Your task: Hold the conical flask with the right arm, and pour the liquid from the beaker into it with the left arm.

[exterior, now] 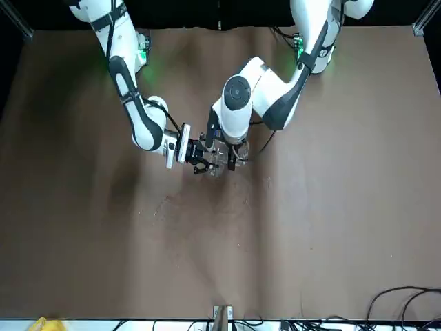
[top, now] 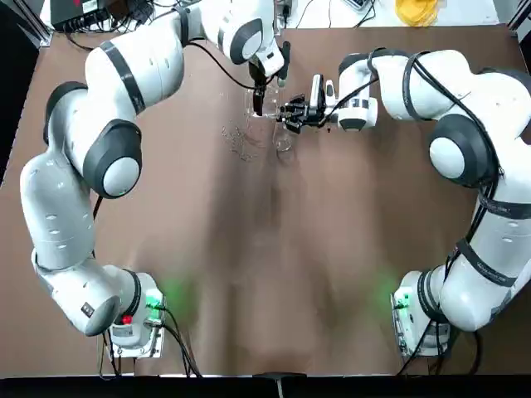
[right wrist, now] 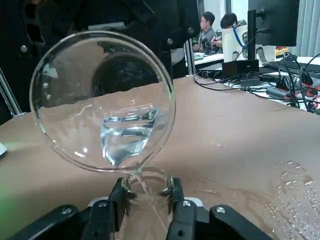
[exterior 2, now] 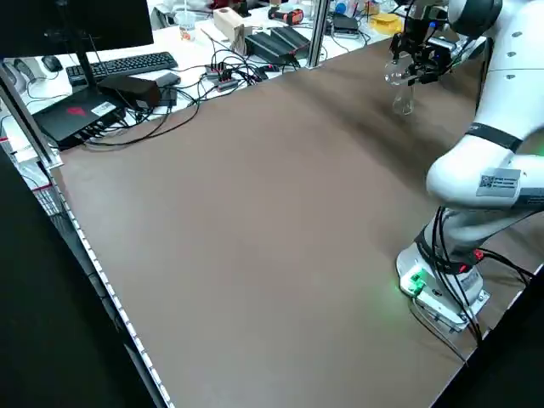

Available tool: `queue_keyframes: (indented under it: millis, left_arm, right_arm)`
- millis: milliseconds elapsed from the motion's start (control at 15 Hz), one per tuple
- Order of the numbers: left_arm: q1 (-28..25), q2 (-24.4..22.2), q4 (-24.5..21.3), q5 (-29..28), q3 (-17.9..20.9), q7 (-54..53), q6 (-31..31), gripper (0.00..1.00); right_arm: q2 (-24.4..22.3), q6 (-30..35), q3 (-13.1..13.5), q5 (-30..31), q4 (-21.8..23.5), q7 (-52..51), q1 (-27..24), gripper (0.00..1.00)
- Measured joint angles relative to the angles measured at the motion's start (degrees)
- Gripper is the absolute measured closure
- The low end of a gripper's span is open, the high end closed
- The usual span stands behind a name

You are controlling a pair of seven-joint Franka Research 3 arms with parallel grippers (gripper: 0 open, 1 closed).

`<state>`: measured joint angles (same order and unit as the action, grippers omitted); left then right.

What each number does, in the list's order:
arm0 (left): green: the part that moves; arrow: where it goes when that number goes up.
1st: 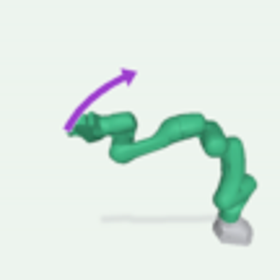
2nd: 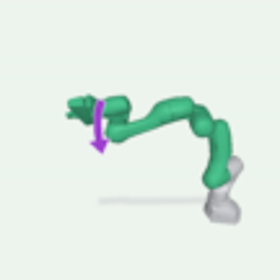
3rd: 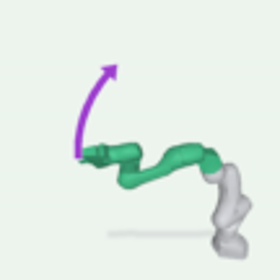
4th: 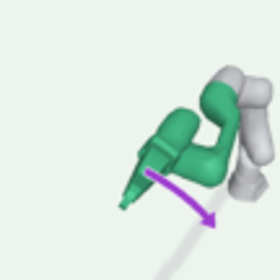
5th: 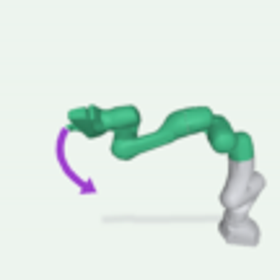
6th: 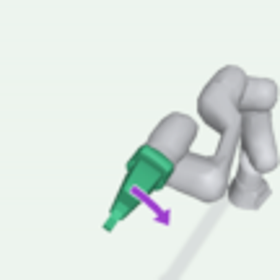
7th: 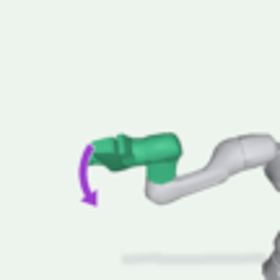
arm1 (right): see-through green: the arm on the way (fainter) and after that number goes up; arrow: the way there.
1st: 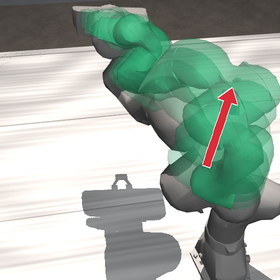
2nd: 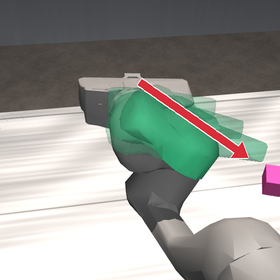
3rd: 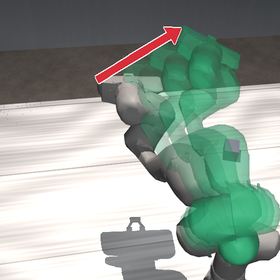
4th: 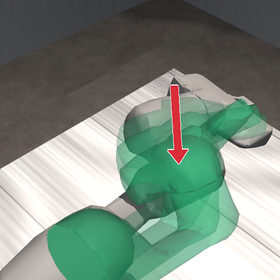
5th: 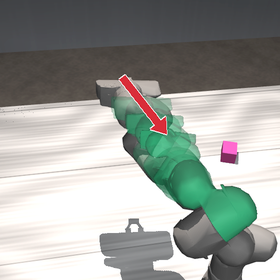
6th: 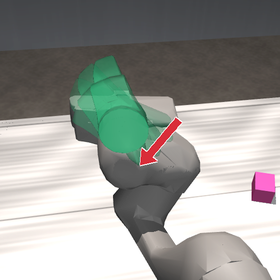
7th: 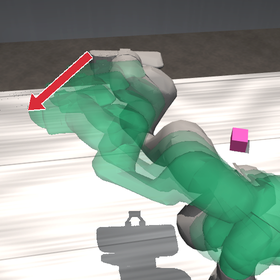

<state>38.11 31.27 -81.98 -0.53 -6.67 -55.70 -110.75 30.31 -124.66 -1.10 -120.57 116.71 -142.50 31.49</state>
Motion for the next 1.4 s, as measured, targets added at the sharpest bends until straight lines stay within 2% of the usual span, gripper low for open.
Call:
queue_keyframes:
  millis: [667, 800, 1067, 1267, 1400]
  left_arm:
    - [-0.28, 0.00, 0.41, 0.45, 0.05, 2.39, -0.17, 0.02]
    - [-1.55, -0.01, 0.62, 4.73, 0.02, 2.34, -0.62, 0.02]
    - [-4.41, -0.01, 0.67, 16.71, 0.00, -2.78, -2.09, 0.02]
    - [-7.12, -0.15, 0.80, 27.41, -0.08, -10.32, -2.33, 0.02]
    - [-10.87, -0.98, 0.84, 34.82, -1.47, -16.85, -2.13, 0.02]
  right_arm:
    - [0.00, -0.06, 0.01, 0.00, 0.00, 0.00, 0.00, 0.61]
    - [0.00, -0.07, 0.00, 0.00, 0.00, 0.00, 0.00, 0.61]
    - [0.00, -0.08, 0.01, 0.00, 0.00, 0.00, 0.00, 0.61]
    - [0.00, -0.08, 0.02, 0.00, 0.00, 0.00, 0.00, 0.61]
    - [0.00, -0.08, 0.09, -0.01, 0.00, 0.00, 0.00, 0.61]
